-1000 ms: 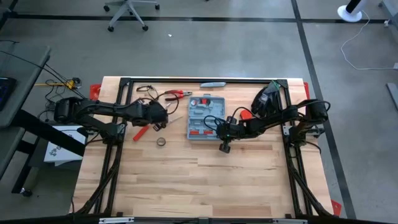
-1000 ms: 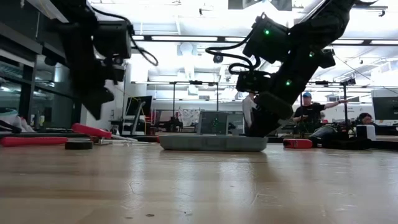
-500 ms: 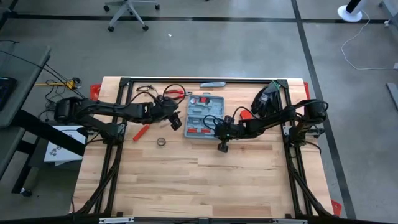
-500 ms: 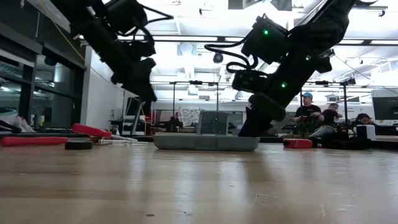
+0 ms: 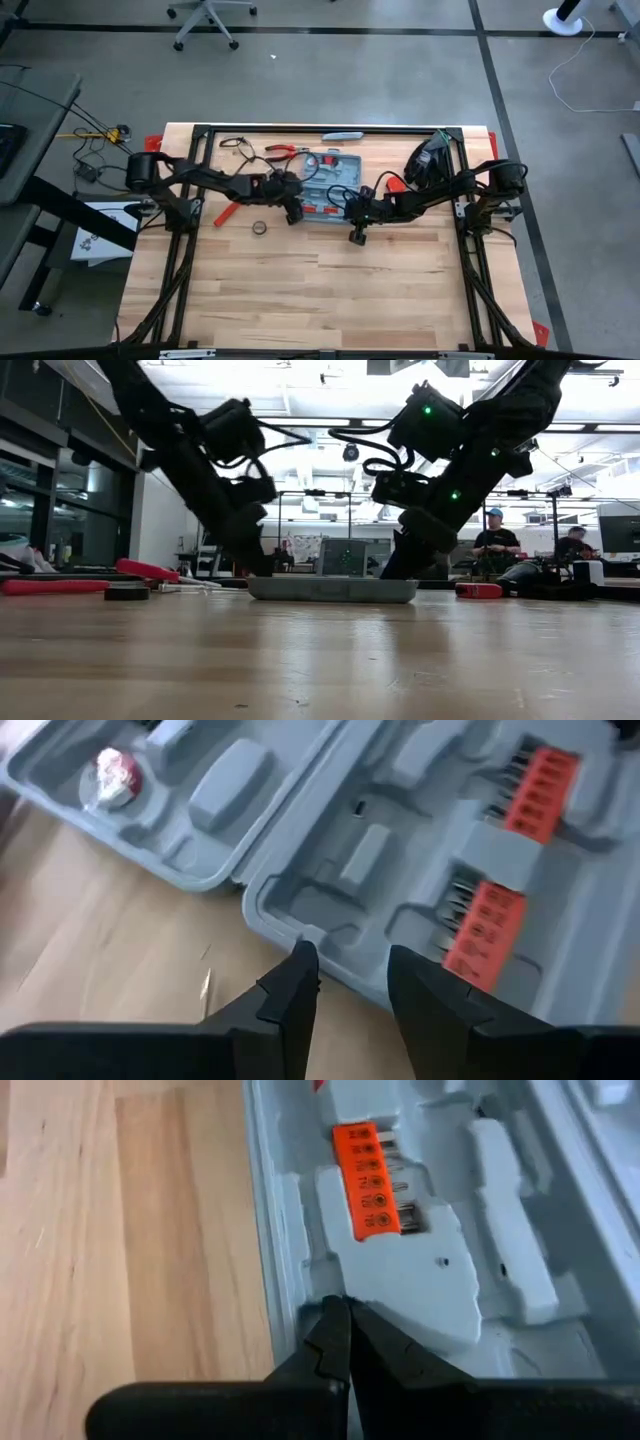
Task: Prefit tool cases
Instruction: Remove the left orange multi-bit set from the gray tool case
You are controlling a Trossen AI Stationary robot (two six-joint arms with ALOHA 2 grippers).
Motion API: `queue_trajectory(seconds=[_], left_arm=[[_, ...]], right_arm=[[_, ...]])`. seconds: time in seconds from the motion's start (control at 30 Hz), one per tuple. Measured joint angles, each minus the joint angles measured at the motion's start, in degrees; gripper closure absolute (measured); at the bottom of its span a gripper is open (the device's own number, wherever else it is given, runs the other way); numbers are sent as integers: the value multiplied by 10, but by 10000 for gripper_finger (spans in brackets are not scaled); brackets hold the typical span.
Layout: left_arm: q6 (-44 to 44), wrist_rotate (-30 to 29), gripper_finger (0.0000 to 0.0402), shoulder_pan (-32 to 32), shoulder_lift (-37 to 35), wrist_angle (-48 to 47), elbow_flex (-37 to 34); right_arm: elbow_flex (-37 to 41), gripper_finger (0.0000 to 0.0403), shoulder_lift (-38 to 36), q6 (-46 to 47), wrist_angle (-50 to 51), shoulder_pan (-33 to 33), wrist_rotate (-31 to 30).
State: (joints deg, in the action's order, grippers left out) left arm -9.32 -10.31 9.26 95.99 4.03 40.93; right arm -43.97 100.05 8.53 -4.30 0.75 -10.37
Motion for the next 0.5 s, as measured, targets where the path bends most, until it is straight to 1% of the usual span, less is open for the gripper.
queue_trajectory(seconds=[0.07, 0.1, 0.2, 0.27, 0.37, 0.5], left_arm=[[18, 1, 284, 0, 21, 4, 7], [24, -10, 284, -2, 25, 4, 9], [39, -29, 284, -6, 21, -1, 14], [57, -31, 284, -6, 10, -8, 15], [73, -4, 284, -7, -11, -24, 16], [71, 64, 284, -7, -24, -30, 17]], right_arm=[[0, 403, 0, 2, 1, 1, 4], [0, 403, 0, 2, 2, 1, 5], [0, 403, 0, 2, 5, 1, 4], [-1, 403, 0, 3, 5, 0, 0], [-1, 403, -3, 5, 5, 0, -2], [-1, 403, -22, 5, 6, 0, -5]])
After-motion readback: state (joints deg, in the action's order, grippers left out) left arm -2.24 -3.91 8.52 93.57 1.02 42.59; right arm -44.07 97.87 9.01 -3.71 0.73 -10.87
